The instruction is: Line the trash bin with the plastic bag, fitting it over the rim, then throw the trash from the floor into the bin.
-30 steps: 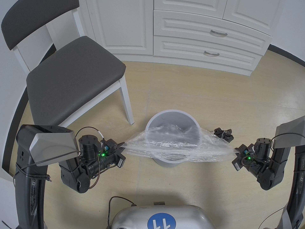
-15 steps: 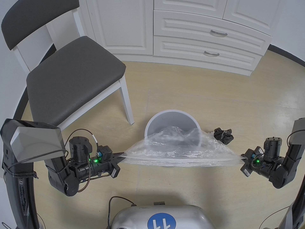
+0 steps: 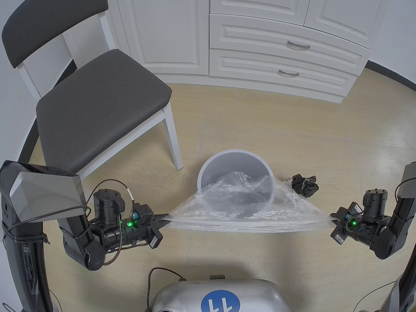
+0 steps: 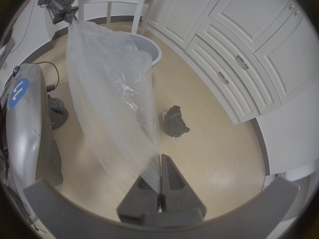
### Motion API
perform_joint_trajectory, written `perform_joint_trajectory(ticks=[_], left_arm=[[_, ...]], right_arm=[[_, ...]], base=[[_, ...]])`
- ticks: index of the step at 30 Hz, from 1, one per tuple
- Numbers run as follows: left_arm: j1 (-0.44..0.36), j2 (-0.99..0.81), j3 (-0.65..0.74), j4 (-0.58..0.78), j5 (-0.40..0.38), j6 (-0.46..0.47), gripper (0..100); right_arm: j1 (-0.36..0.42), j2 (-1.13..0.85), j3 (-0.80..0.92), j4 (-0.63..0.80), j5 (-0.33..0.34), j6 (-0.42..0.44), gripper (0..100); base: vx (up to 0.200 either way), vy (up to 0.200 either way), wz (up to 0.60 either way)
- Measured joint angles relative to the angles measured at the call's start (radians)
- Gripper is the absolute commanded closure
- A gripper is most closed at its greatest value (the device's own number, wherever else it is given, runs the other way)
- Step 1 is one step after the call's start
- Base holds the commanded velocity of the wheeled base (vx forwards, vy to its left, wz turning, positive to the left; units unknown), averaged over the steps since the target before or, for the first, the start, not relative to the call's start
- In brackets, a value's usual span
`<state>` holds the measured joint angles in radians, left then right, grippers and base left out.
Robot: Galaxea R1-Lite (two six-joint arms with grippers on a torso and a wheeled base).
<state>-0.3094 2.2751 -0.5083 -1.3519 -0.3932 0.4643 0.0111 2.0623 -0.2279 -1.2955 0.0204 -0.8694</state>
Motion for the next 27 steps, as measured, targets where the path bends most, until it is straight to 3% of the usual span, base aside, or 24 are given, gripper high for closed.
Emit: perform_joint_trajectory(ticks=[12,18,27], left_arm=[[-0.014,0.028,0.031,-0.001,-0.019,0.051,100],[-0.014,0.075,-0.02,-0.003,-0.013,0.041,100],[-0.028,0.154,-0.158,-0.067,0.11,-0.114,100]], right_arm=[[0.005,-0.001,0.028,-0.003,0.0,-0.016,100],[0.016,0.068,-0.019,-0.013,-0.003,-0.002,100],[0.055,0.183,-0.111,-0.151,-0.02,0.143,100]], base=[[0.0,0.0,0.0],[0.0,0.0,0.0],[0.0,0.0,0.0]])
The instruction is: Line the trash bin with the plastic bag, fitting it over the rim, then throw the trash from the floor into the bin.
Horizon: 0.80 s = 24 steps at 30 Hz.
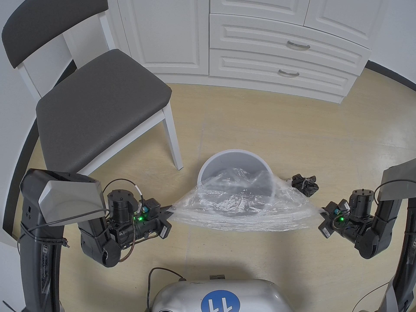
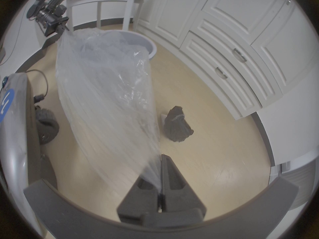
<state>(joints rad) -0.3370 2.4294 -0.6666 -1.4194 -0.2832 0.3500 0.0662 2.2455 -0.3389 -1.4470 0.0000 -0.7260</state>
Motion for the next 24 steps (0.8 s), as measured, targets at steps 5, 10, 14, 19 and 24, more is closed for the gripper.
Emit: perform_joint_trajectory(ticks=[5,10,14,19,24], left_arm=[[-0.026,0.028,-0.061,-0.056,0.093,-0.056,100],[-0.058,0.045,-0.107,-0.077,0.141,-0.108,100],[-0.069,0.049,-0.126,-0.094,0.144,-0.113,100],[-0.068,0.05,-0.133,-0.108,0.144,-0.115,100],[-0.049,0.056,-0.132,-0.096,0.137,-0.111,100]], right_arm=[[0.017,0.056,-0.035,-0.098,-0.018,0.056,100],[0.024,0.089,-0.079,-0.104,-0.045,0.117,100],[0.026,0.099,-0.107,-0.105,-0.048,0.153,100],[0.024,0.103,-0.126,-0.106,-0.049,0.166,100],[0.01,0.111,-0.129,-0.106,-0.05,0.161,100]], base=[[0.0,0.0,0.0],[0.0,0.0,0.0],[0.0,0.0,0.0],[0.0,0.0,0.0],[0.0,0.0,0.0]])
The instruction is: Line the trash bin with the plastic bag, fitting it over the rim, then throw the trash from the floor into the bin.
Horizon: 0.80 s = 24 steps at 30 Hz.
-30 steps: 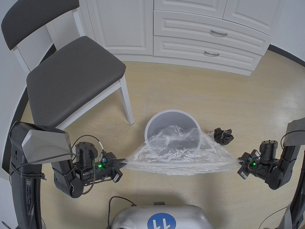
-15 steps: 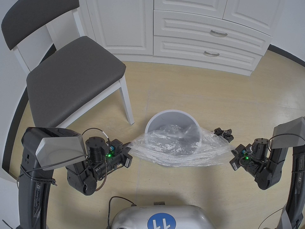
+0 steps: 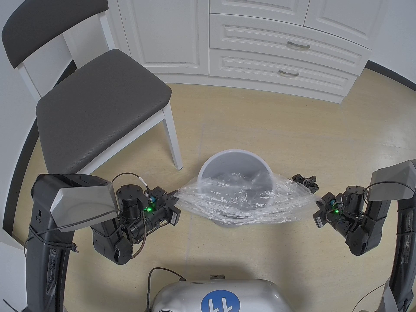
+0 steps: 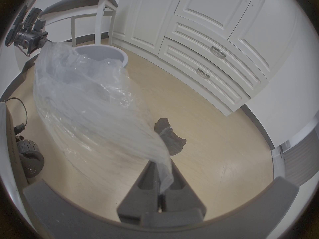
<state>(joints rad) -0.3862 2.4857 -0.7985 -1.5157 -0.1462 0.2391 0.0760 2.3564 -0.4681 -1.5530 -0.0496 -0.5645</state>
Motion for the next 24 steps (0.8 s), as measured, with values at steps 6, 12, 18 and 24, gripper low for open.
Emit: perform_joint_trajectory(ticks=[6,12,18,24], left_arm=[[0.023,0.013,0.006,0.018,-0.007,0.006,100],[0.029,0.014,0.01,0.025,-0.009,0.007,100],[0.022,-0.001,0.024,0.001,-0.006,0.006,100],[0.0,-0.05,0.076,-0.012,-0.007,0.006,100]], right_arm=[[-0.023,0.014,-0.002,0.051,-0.003,-0.014,100],[-0.032,0.018,-0.009,0.058,-0.001,-0.017,100],[-0.001,-0.011,0.035,0.027,-0.001,-0.015,100],[0.044,-0.058,0.093,0.001,0.002,-0.013,100]], base=[[0.0,0.0,0.0],[0.0,0.0,0.0],[0.0,0.0,0.0],[0.0,0.0,0.0]])
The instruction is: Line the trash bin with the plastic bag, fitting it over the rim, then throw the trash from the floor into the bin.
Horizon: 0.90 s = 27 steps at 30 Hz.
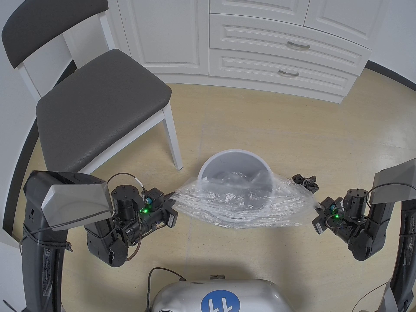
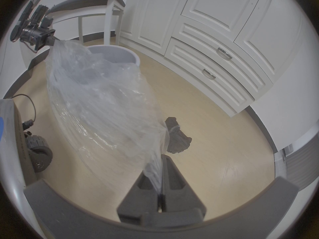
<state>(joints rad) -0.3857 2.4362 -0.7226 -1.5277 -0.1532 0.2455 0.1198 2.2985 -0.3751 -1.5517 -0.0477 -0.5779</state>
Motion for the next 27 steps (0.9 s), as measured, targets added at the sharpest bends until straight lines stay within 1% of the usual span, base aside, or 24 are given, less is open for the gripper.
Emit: perform_joint_trajectory(ticks=[2,3,7,10,13,16,19,20,23,26,27], left_arm=[[-0.004,-0.013,0.011,-0.001,0.0,0.0,100],[-0.005,-0.017,0.013,0.0,0.0,0.0,100],[-0.006,-0.023,0.015,0.0,0.0,0.0,100],[-0.006,-0.022,0.013,0.0,0.0,0.0,100],[-0.005,-0.021,0.012,0.0,0.0,0.0,100],[-0.005,-0.021,0.012,0.0,0.0,0.0,100],[-0.003,-0.019,0.011,0.0,0.0,0.0,100],[-0.003,-0.019,0.011,0.0,0.0,0.0,100],[-0.001,-0.017,0.01,0.0,0.0,0.0,100],[0.0,-0.014,0.009,0.001,0.0,0.0,100],[0.001,-0.013,0.006,0.001,0.0,0.0,100]], right_arm=[[0.007,-0.012,0.011,-0.001,0.003,0.0,100],[0.007,-0.016,0.014,-0.001,0.005,0.0,0],[0.0,-0.021,0.02,-0.001,0.012,0.0,0],[-0.005,-0.026,0.023,-0.001,0.03,0.0,0],[-0.007,-0.039,0.039,-0.001,0.069,-0.001,0],[-0.011,-0.066,0.07,-0.001,0.129,-0.003,0],[-0.015,-0.096,0.096,-0.001,0.214,-0.003,0],[-0.022,-0.109,0.106,-0.001,0.263,-0.003,0],[-0.057,-0.136,0.123,-0.002,0.381,-0.003,0],[-0.116,-0.147,0.123,-0.001,0.514,-0.002,0],[-0.144,-0.146,0.116,-0.001,0.571,-0.001,0]], base=[[0.0,0.0,0.0],[0.0,0.0,0.0],[0.0,0.0,0.0],[0.0,0.0,0.0],[0.0,0.0,0.0],[0.0,0.0,0.0],[0.0,0.0,0.0],[0.0,0.0,0.0],[0.0,0.0,0.0],[0.0,0.0,0.0],[0.0,0.0,0.0]])
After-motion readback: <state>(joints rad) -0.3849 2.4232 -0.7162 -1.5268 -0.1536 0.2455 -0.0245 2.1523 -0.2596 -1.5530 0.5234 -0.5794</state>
